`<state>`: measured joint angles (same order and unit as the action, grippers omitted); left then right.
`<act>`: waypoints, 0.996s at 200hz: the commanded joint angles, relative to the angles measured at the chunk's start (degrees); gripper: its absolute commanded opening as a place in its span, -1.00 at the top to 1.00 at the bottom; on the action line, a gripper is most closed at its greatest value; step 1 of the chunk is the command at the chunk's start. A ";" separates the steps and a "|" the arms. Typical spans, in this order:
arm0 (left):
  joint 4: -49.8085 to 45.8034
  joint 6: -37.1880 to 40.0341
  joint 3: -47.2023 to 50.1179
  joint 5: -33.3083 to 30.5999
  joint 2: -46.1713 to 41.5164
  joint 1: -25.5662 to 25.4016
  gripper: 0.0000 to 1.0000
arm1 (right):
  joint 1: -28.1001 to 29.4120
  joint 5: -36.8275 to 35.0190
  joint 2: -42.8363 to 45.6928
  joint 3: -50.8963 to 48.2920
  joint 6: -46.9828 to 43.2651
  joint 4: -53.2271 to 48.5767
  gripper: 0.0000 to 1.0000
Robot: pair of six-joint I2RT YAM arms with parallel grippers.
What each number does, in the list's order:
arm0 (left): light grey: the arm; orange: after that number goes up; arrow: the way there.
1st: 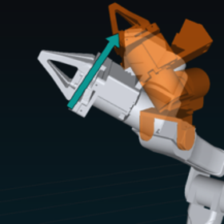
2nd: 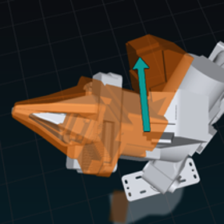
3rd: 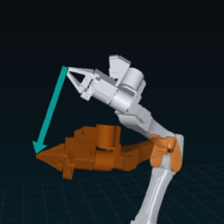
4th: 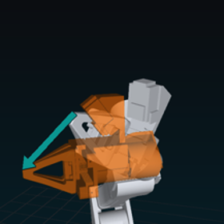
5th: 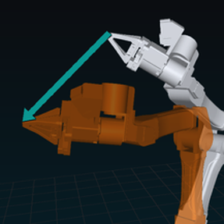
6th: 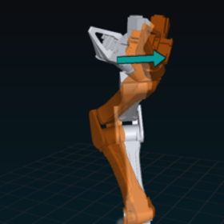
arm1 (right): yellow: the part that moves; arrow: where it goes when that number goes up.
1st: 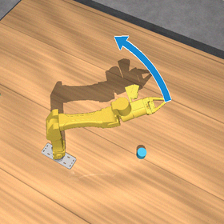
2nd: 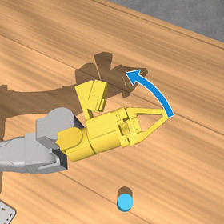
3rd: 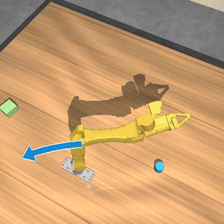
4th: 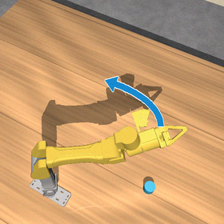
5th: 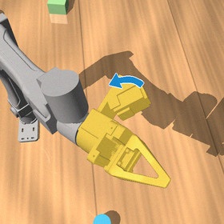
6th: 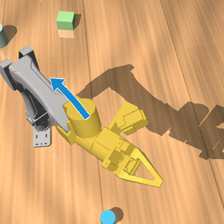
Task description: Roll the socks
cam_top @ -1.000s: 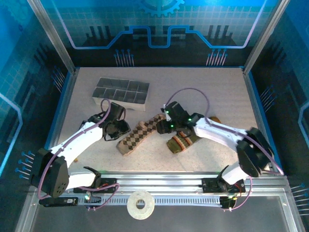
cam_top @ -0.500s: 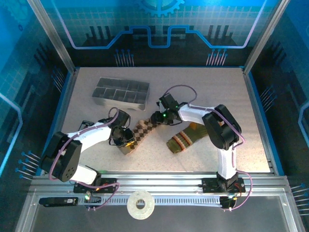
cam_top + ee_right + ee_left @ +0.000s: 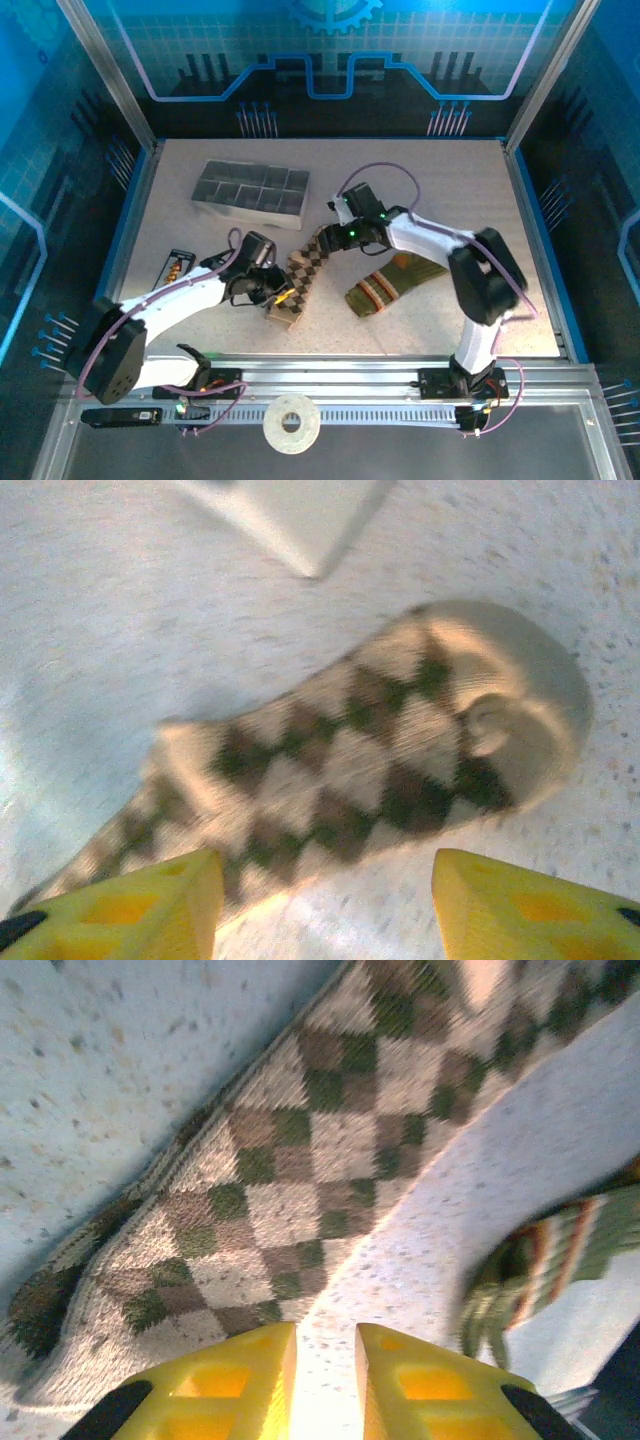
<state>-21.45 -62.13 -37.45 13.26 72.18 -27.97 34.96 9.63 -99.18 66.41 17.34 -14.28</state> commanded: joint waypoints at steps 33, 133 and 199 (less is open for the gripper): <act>-8.52 7.35 -0.60 9.29 -0.12 16.26 0.59 | 22.05 -9.31 9.10 -14.85 -23.84 7.51 -0.43; -9.57 11.41 -0.61 8.63 3.14 20.80 0.64 | 34.39 -18.01 -7.97 -3.90 -23.21 6.95 -0.43; -12.50 11.59 -0.68 8.45 -2.14 22.12 0.64 | 33.50 -20.70 -15.79 2.22 -19.78 1.60 0.34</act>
<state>-30.59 -51.90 -38.00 20.71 72.73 -6.74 69.12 -8.56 -111.70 66.96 -4.01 -9.13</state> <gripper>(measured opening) 0.178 0.402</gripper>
